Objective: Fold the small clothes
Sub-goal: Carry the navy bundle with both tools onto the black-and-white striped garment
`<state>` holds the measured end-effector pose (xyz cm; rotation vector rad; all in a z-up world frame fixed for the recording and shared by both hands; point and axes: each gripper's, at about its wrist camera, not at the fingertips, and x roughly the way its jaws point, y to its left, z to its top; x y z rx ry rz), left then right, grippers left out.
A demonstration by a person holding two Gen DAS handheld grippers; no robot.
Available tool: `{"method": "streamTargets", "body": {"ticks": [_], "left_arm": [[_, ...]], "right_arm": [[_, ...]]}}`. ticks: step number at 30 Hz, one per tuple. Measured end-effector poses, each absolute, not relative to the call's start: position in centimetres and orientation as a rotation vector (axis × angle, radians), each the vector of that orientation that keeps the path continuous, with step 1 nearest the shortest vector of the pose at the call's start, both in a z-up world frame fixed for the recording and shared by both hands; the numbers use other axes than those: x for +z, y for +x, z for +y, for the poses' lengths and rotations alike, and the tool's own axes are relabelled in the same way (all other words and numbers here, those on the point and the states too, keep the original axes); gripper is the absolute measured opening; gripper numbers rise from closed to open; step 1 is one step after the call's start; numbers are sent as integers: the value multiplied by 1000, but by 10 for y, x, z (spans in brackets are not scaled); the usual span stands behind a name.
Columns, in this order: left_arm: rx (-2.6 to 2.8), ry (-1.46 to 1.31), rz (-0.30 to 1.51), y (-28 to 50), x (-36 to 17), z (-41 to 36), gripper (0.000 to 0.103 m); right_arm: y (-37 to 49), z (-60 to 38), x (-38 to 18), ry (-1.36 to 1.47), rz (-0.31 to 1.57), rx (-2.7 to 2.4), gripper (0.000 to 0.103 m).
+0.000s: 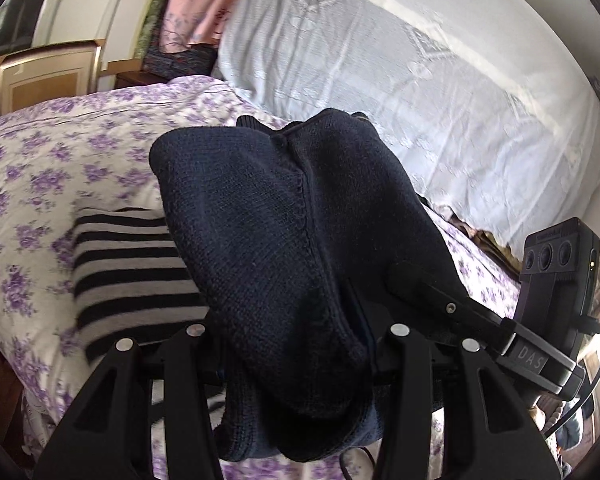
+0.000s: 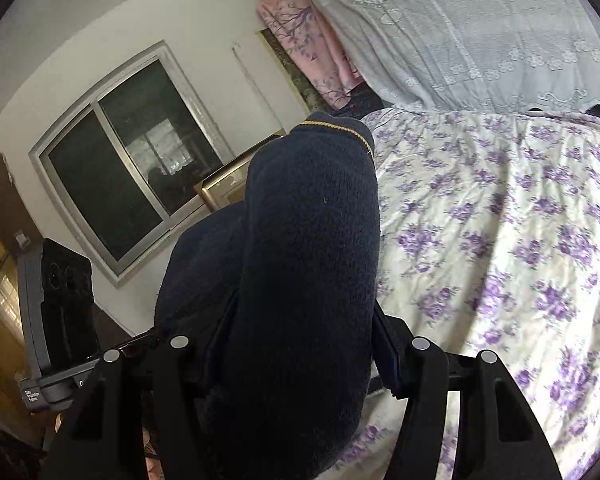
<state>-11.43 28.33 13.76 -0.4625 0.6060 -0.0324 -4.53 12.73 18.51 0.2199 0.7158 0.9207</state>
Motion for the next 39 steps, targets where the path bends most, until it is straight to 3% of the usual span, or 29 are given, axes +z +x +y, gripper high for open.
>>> {"method": "streamTargets", "body": {"ticks": [10,18,22,39], "left_arm": [[48,-536,635,-106,109,338,45],[110,-546,697,-86,56,351,50],[195,-412,682,-80,55,331,53],[313,-374,702,-85,65,318,61]], "right_arm": [[-21,193,163,183,790,965,62],[6,210,98,180,917,951,64],[6,212,95,140,909,948,67],[-8,194,104,153,918,952,69]]}}
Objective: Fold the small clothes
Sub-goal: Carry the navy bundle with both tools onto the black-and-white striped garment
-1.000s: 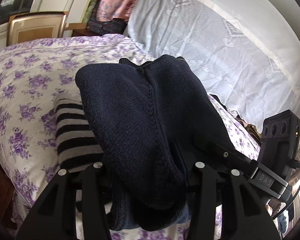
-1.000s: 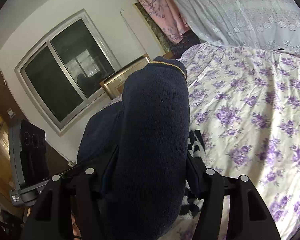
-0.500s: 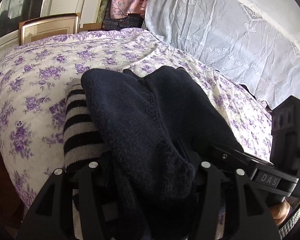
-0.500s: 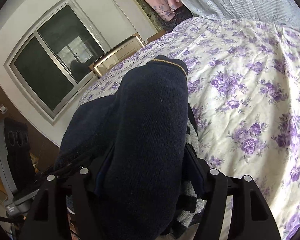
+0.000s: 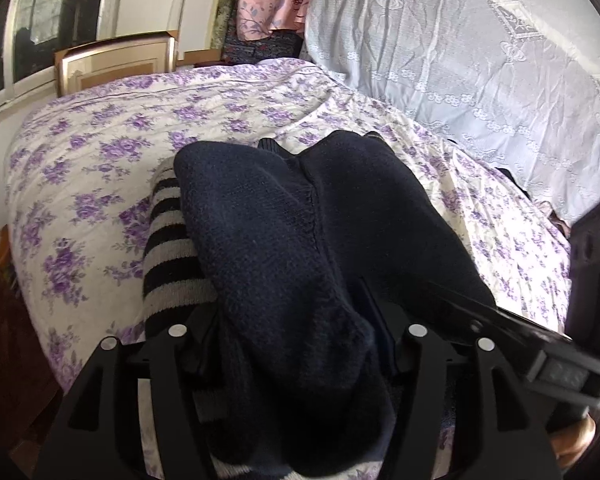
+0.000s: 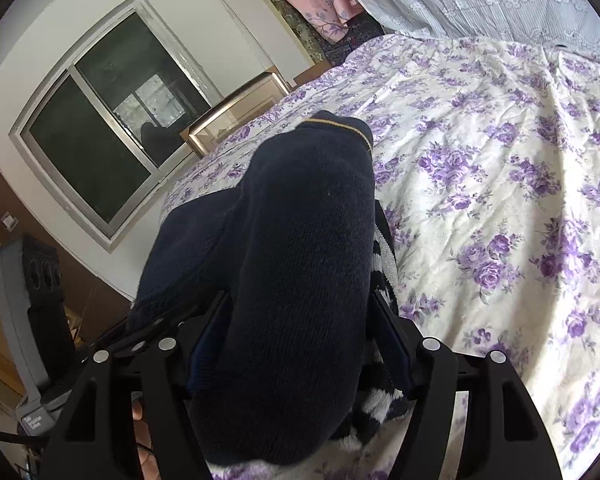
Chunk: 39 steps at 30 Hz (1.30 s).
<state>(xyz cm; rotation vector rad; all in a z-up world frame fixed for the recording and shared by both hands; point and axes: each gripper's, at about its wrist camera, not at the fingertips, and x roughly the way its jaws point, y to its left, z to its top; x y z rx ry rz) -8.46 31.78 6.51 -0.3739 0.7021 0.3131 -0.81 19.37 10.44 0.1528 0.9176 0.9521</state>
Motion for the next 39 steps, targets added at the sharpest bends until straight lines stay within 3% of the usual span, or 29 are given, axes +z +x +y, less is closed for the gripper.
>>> {"method": "streamTargets", "body": {"ticks": [4,10,17,19,28,29,30,32,35,37,39], "left_arm": [[369,-321,709,-92,70,306,73],[433,-280,726,-111,69,295,81],[479,-277,747,-122,69,286,86],[493,-301,751,-123,67,288,91],[490,-366,796,-119,64,300,95],[477,-405,793,-122,66,301,93],[449,-436,777,-127,70,301,83],[436,-378,717,-135,91,294,82],[495,-301,637,-137,123,293,82],[501,-314,624,-126,135,303,82],[526,-289,636,-104,139,314,82]], "right_arm": [[-24,185,111,93,863,952,69],[-41,167,111,76,845,954,69],[-50,148,108,94,853,971,69],[-50,150,107,85,852,970,69],[-49,150,97,59,874,974,67],[-51,147,100,63,867,976,65],[-54,144,105,75,847,988,63],[-62,140,124,67,754,989,59],[-64,150,147,20,676,974,35],[-56,167,153,-7,674,969,13],[-46,183,154,-26,679,946,9]]}}
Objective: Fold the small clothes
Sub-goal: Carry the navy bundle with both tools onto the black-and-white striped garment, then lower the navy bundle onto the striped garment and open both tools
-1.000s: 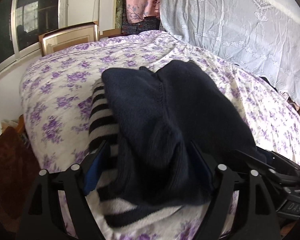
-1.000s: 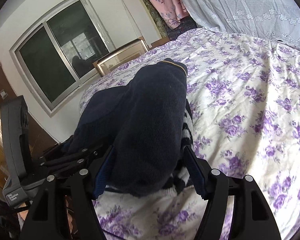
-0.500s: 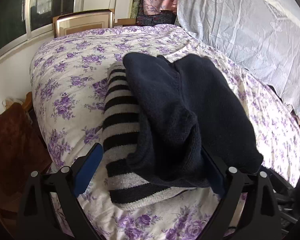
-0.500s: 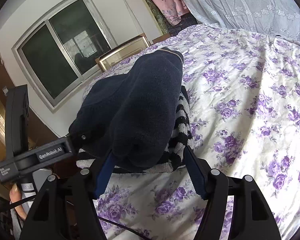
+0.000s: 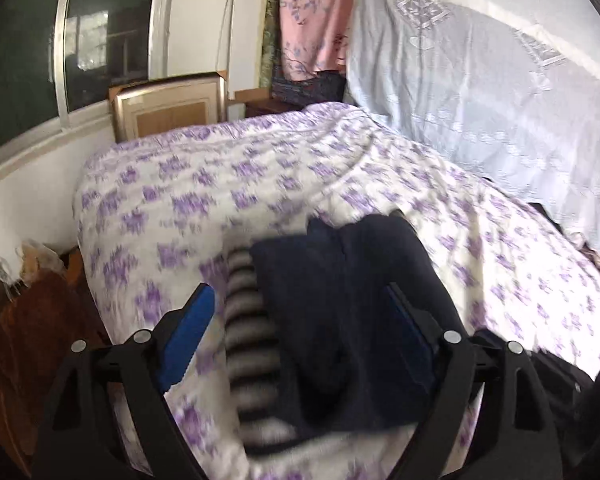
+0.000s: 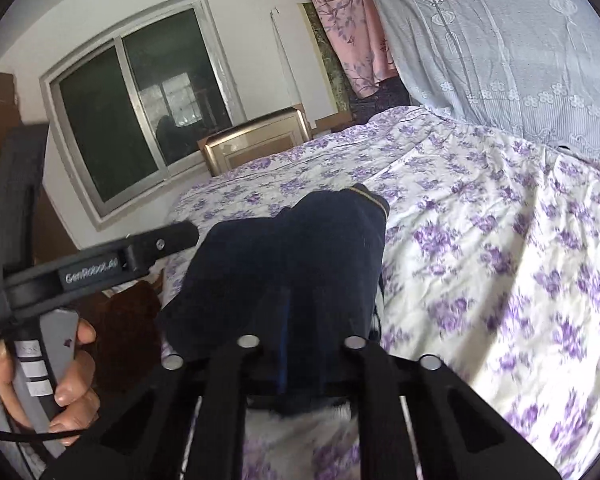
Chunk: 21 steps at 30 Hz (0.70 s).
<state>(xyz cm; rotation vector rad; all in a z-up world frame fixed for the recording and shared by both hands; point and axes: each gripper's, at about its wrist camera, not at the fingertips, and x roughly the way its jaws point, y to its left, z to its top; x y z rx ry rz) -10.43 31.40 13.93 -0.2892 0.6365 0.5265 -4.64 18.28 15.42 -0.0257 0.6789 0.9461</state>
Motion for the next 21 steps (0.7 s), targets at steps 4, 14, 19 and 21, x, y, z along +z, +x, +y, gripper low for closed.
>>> {"method": "streamTargets", "body": {"ticks": [4,14,19,21], "left_arm": [[539,-268,726,-57,123,329,82],[559,-373,808,-56,78,359,93],[564,-340,710,-82,113,354,86],[597,-298,722,-79,116,354,86]], "right_arm": [[-25,203,146,-25,754,964,8],[-15,224,140,-42,826,1077,5],[10,226,171,10,774,1038,6],[19,241,171,-8,789,1005,6]]}}
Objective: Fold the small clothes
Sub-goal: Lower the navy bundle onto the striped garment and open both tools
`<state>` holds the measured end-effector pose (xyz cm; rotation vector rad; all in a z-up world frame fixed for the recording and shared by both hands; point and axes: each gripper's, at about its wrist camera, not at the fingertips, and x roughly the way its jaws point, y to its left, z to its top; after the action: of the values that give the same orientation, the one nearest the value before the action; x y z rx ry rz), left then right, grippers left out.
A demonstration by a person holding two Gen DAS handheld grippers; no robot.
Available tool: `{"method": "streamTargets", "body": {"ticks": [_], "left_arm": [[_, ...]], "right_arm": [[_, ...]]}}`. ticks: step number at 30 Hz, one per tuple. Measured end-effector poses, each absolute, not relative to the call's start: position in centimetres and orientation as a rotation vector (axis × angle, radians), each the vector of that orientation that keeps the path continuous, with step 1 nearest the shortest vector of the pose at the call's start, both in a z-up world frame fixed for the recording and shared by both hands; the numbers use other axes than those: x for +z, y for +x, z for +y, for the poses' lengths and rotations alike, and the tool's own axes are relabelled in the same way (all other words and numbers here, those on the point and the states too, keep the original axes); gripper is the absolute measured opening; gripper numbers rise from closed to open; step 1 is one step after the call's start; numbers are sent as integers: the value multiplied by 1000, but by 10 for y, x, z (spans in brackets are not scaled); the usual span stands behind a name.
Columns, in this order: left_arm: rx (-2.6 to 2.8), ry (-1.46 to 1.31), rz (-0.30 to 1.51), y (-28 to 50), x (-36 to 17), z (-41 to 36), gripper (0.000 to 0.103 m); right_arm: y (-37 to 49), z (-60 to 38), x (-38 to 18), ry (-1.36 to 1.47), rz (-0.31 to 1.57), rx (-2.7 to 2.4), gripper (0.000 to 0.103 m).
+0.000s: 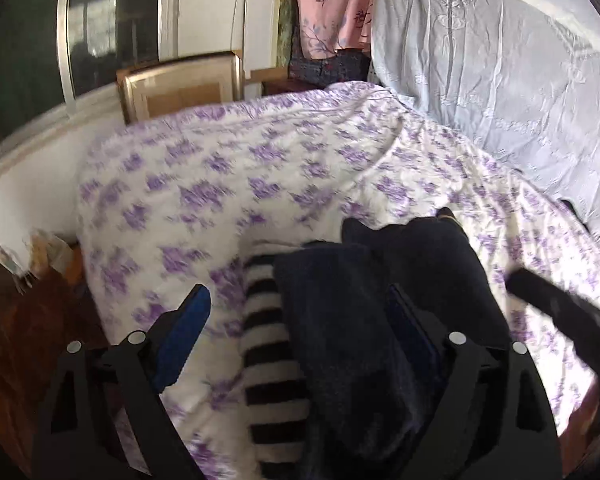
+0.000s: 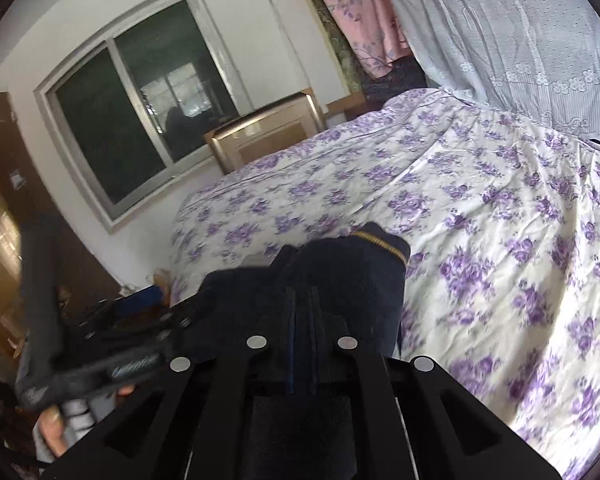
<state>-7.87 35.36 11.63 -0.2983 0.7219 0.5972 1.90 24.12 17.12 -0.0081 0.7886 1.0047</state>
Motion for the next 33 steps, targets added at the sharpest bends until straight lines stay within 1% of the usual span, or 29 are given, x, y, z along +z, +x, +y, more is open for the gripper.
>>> {"method": "streamTargets", "body": {"ticks": [2,4,5,6,9,10,12,14,16,18,19,20,24,26,27,29,30,33], "left_arm": [[640,-282,762,-71,107,358,86],[668,-291,818,-63,86,368,89],[672,-307,815,-64,78,372,93],[685,-326,795,-68,72,374,99],[684,-360,769,-76,70,378,99],[681,-373,766,-79,72,378,99],[655,-382,746,-90,80,374,96],[628,-345,704,-112,93,359,96],[616,-294,685,-126,95,343,97],[633,-245,699,-132,89,333,98],[643,-238,704,-132,83,333,99],[650,-260,714,-132,77,337,99],[645,-363,728,-135,77,347,99],[685,-316,736,-136,82,338,99],[696,-295,737,-139,86,333,98],[700,-272,741,-148,92,320,98],[701,-263,741,-152,95,314,98],[721,-220,736,-169,101,290,98]], "right_arm": [[23,262,161,-79,822,975,6],[27,277,138,-132,890,963,6],[28,280,131,-143,896,962,4],[28,279,129,-140,887,961,4],[29,274,133,-116,895,972,3],[25,268,138,-101,871,973,3],[6,253,143,-91,808,987,6],[-19,231,149,-91,735,1032,6],[-41,210,148,-88,686,1050,9],[-49,203,135,-79,738,1073,8],[-49,205,124,-87,777,1072,4],[-49,207,118,-93,779,1070,3],[-41,200,124,-15,834,1067,1],[-51,190,133,-13,789,1058,3],[-58,185,137,-31,760,1045,7],[-70,174,143,-61,726,1016,8],[-76,168,147,-62,720,1012,10],[-87,152,159,-59,710,1007,27]]}}
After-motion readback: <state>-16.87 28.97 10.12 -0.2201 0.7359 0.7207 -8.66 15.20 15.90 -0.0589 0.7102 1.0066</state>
